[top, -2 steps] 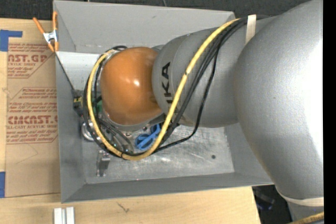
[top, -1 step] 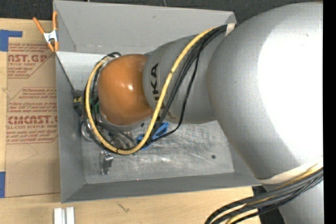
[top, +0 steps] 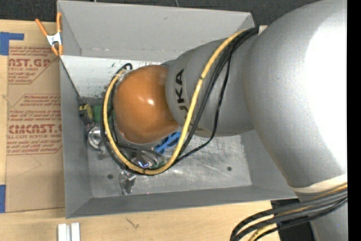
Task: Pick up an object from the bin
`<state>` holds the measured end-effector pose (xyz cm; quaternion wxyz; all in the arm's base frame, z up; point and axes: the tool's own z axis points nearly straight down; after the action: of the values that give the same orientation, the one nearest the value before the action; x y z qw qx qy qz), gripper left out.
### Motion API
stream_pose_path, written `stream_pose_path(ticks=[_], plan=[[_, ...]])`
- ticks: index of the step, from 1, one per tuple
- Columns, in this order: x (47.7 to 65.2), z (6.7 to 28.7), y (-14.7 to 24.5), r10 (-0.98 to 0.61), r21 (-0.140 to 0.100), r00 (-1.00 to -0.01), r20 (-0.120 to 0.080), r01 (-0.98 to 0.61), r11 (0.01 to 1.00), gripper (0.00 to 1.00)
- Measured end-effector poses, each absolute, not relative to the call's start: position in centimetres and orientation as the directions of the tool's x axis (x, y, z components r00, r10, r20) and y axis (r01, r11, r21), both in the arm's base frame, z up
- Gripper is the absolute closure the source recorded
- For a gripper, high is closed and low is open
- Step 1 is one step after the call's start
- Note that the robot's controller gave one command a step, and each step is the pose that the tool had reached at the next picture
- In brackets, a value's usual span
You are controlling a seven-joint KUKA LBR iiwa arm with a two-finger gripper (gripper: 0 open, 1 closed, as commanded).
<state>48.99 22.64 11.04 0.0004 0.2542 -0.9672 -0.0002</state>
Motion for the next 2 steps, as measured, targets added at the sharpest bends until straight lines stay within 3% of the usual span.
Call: stream_pose_path(ticks=[1,2], plan=[[54.4,38.1,22.1,-0.808,-0.005,-0.589,-0.010,-0.808,0.589,0.00],[49.6,28.3,14.9,-0.770,0.005,-0.637,0.007,-0.770,0.637,0.00]])
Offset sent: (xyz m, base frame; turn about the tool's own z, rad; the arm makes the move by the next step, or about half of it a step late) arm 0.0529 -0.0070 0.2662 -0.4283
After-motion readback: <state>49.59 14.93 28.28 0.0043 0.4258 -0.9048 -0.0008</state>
